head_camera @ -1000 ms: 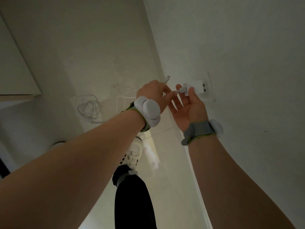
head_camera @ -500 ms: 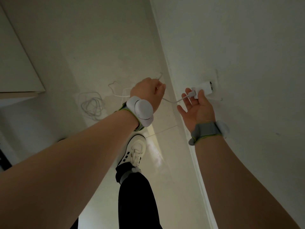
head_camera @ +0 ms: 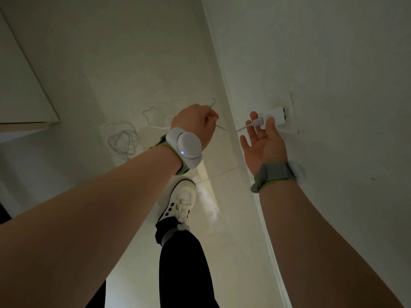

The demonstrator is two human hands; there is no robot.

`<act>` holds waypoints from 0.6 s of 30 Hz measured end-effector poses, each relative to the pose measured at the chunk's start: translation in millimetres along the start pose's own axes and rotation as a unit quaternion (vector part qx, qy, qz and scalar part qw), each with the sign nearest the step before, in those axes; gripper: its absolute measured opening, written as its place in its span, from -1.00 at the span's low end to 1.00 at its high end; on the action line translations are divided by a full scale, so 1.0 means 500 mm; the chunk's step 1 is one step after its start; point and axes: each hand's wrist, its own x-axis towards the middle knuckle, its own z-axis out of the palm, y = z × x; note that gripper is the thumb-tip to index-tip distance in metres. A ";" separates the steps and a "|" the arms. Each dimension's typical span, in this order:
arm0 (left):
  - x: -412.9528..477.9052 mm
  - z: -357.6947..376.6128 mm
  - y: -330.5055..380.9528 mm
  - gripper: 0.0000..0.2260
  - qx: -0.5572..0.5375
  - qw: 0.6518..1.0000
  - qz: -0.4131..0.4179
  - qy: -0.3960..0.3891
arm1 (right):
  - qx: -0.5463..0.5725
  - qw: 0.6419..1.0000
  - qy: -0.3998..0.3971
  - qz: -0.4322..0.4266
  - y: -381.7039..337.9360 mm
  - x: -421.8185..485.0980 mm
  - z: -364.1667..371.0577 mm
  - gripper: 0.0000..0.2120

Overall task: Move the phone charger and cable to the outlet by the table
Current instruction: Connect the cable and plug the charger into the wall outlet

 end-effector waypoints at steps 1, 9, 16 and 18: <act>0.000 -0.001 -0.001 -0.79 0.002 1.000 -0.002 -0.002 | 0.011 1.000 0.002 -0.001 0.001 0.001 0.002 -0.80; 0.000 -0.006 -0.003 -0.78 0.015 1.000 -0.004 -0.015 | 0.029 0.999 0.020 -0.004 0.003 0.009 0.007 -0.80; 0.002 0.008 0.002 -0.77 0.015 1.000 0.002 -0.024 | 0.053 0.998 0.031 0.000 -0.005 0.011 0.007 -0.80; 0.002 0.013 0.004 -0.76 0.016 0.999 0.005 -0.030 | 0.064 0.997 0.043 -0.011 -0.009 0.016 0.009 -0.79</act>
